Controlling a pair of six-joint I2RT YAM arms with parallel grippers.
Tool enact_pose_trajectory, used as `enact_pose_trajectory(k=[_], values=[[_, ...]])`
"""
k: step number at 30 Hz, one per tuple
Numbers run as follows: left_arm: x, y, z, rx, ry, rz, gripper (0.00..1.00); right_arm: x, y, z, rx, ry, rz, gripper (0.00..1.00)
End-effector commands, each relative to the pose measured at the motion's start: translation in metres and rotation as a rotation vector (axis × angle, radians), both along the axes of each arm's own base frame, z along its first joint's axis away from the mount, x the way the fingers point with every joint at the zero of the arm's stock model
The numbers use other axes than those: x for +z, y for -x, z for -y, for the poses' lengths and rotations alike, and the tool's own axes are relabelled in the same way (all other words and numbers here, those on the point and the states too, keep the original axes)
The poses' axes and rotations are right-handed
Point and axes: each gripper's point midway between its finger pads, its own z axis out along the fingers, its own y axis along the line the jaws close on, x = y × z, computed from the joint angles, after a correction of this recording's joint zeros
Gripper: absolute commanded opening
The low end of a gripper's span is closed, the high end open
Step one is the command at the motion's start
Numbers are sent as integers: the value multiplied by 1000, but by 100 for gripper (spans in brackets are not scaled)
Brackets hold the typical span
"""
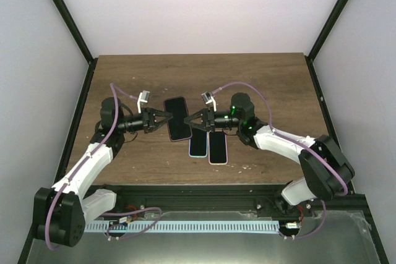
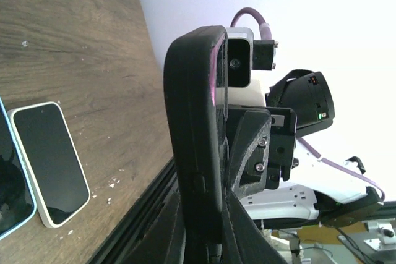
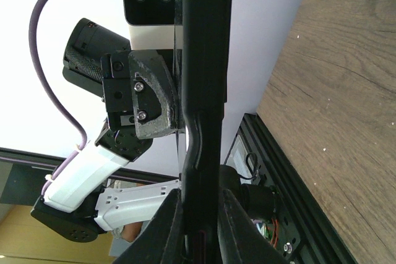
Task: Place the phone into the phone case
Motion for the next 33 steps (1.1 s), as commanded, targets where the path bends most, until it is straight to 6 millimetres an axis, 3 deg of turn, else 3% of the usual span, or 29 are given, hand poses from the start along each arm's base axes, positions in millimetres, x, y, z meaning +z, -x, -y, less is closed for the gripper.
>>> enact_pose_trajectory(k=[1,5,8,14,20,26,30,33], values=[[4,-1,2,-12,9,48,3,24,4,-4,33,-43,63,10],[8,-5,3,-10,19,64,0,18,11,0,38,-25,50,28],[18,-9,3,-1,34,112,0,2,23,7,55,5,7,40],[26,-17,2,26,44,163,0,-5,37,15,52,12,-31,43],[24,-18,4,15,60,155,0,8,33,14,38,-8,-21,27],[16,-17,3,14,20,180,0,8,28,15,1,-16,-101,1],[2,-20,0,42,-48,189,0,-2,27,16,-40,1,-184,1],[3,-18,2,18,-31,174,0,0,30,17,-36,-20,-182,4]])
